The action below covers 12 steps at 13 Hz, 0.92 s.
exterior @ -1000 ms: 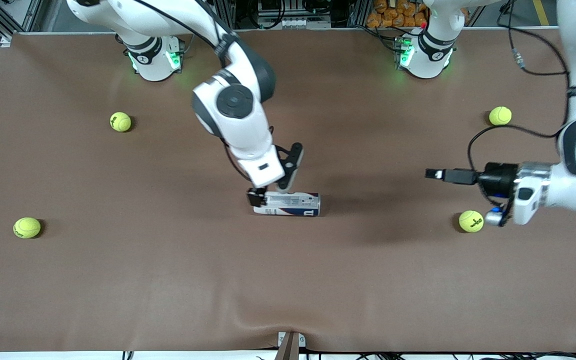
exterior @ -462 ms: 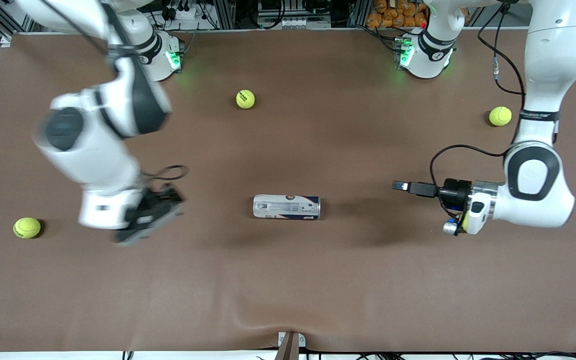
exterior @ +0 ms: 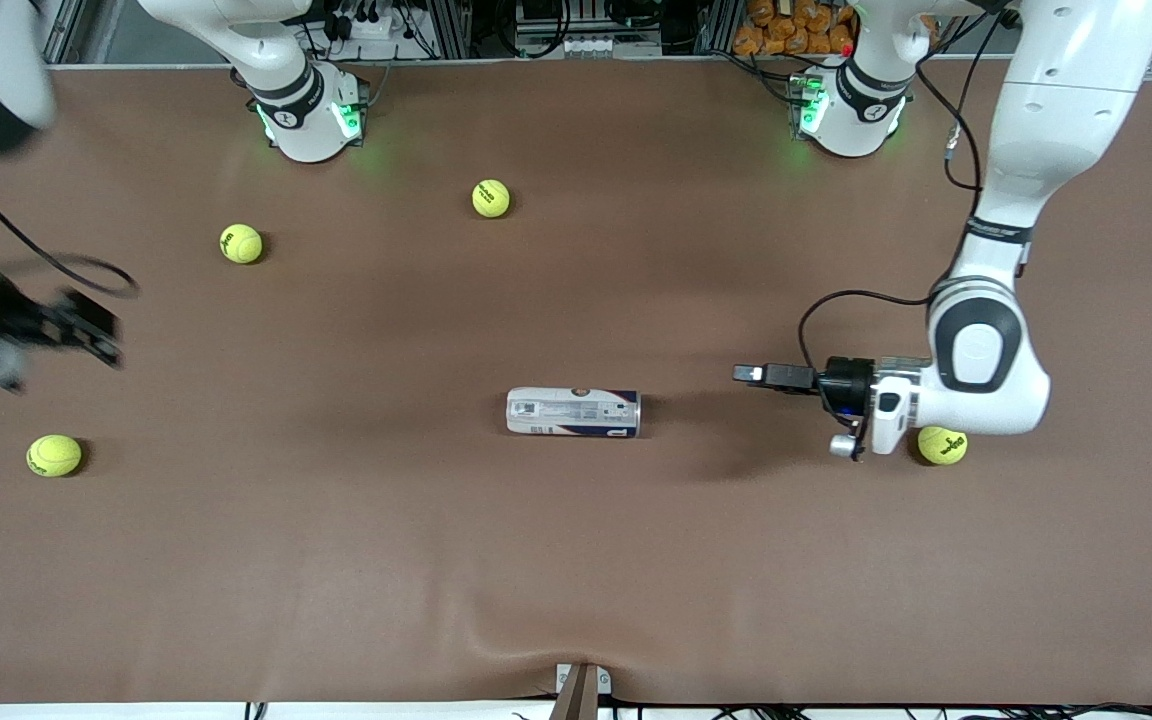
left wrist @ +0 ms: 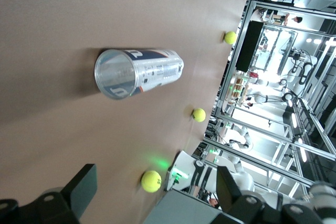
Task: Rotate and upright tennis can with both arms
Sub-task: 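Reach the left gripper to the can's bottom end and grasp it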
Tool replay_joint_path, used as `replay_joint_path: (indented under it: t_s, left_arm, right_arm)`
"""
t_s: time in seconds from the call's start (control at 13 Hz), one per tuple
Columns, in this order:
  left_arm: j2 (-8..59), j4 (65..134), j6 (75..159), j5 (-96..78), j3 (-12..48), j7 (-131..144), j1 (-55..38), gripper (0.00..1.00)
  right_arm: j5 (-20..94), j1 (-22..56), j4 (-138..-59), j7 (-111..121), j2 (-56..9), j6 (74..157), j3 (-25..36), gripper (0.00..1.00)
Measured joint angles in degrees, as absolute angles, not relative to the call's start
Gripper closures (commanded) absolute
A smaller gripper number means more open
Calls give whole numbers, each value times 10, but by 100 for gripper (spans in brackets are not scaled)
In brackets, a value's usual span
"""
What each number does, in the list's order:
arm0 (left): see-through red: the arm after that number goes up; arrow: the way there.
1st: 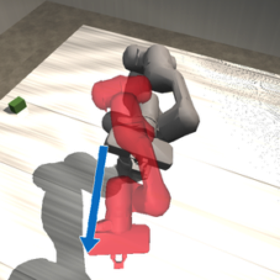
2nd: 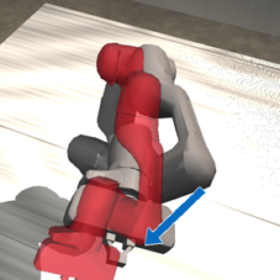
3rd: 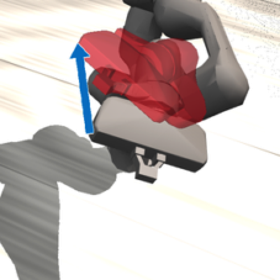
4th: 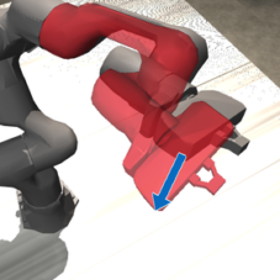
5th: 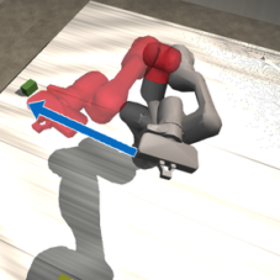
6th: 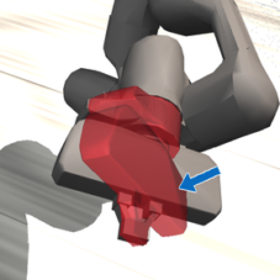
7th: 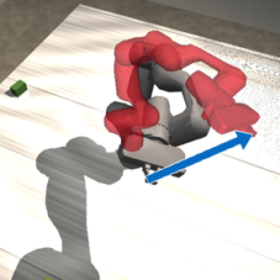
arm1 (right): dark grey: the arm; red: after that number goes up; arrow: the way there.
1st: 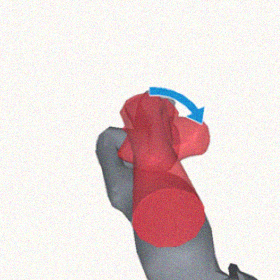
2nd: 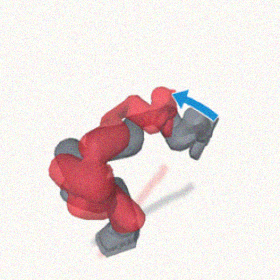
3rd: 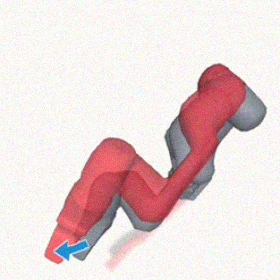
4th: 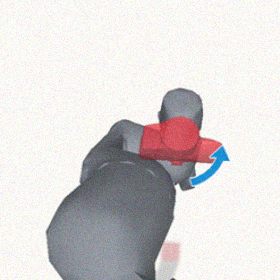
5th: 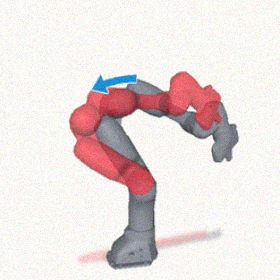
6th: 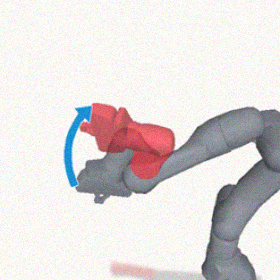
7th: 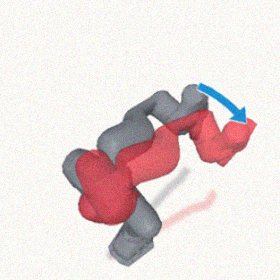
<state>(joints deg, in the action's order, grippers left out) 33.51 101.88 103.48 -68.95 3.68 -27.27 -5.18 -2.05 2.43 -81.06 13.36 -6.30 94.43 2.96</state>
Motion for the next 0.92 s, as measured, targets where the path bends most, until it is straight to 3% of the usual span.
replay_joint_path:
  t_s: [0.31, 0.92]
  left_arm:
    - [379, 1023, 1075, -793, 37, -367, -87, 0]
    - [429, 1005, 1165, -896, 37, -409, -159, 0]
  right_arm:
    - [14, 11, -818, 68, -8, 857, 65, 0]
    - [16, 11, -820, 30, -2, 806, 67, 0]
